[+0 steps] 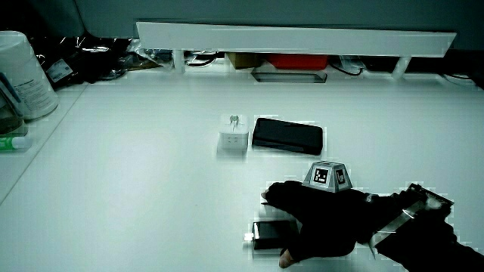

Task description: Pick charger

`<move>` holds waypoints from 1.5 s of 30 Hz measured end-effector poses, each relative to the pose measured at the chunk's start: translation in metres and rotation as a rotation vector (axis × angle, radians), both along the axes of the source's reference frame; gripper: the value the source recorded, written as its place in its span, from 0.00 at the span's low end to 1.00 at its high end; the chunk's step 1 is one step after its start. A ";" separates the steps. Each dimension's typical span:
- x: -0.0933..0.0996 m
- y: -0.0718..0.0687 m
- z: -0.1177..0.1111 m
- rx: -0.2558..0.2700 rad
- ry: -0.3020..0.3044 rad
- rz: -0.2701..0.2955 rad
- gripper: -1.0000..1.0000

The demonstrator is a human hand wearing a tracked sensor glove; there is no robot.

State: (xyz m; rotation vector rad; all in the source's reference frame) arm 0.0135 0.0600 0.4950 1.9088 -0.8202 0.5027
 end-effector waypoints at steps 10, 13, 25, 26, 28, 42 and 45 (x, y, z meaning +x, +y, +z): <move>-0.007 0.005 0.001 0.014 -0.012 -0.010 0.50; -0.009 0.007 0.003 0.030 -0.019 -0.002 0.50; -0.013 0.009 -0.010 0.161 -0.102 0.040 0.83; -0.014 0.011 -0.002 0.157 -0.102 0.035 0.86; -0.014 0.011 -0.004 0.159 -0.109 0.038 0.92; -0.009 0.004 -0.019 0.140 -0.222 0.086 1.00; -0.002 -0.003 -0.023 0.164 -0.218 0.090 1.00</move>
